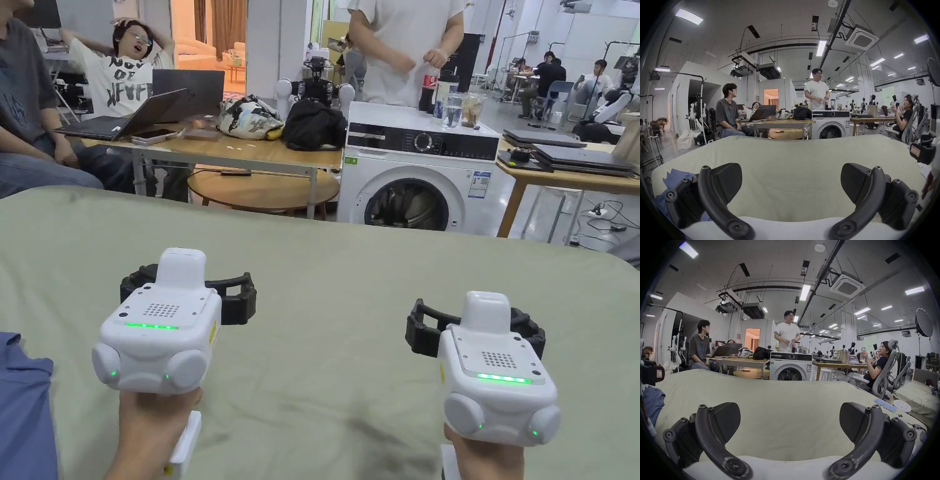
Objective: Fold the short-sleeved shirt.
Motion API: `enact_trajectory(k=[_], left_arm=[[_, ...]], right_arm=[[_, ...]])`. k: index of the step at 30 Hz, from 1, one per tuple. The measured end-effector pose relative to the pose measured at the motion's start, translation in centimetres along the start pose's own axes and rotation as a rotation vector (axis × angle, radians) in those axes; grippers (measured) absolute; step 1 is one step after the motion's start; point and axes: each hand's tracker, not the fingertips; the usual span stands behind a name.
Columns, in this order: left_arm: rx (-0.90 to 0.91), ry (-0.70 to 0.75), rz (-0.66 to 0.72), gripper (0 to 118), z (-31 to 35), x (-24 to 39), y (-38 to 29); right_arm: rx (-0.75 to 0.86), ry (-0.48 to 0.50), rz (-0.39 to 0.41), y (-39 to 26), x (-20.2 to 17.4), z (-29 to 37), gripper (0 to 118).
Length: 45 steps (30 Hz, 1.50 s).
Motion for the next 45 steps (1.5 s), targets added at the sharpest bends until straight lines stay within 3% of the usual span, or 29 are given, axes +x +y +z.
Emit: enact_trajectory(k=[10,19,33,45], left_arm=[[-0.021,-0.019,-0.070,118,0.0,1.1,-0.9],[-0.016,-0.030,-0.047,118,-0.1,0.7,-0.8],[-0.003,-0.079,-0.026,118,0.1,0.2,-0.9],[0.028,-0.096,-0.018,118,-0.1,-0.2,-0.4]], right_arm=[[-0.008,0.009,-0.042,0.7,0.3,-0.2,118],[-0.024,0.020,-0.062,1.1,0.4,-0.3,118],[-0.018,0.027,-0.005,0.8,-0.1,0.0,118],[0.024,0.013,-0.043,1.3,0.5,0.6,118]])
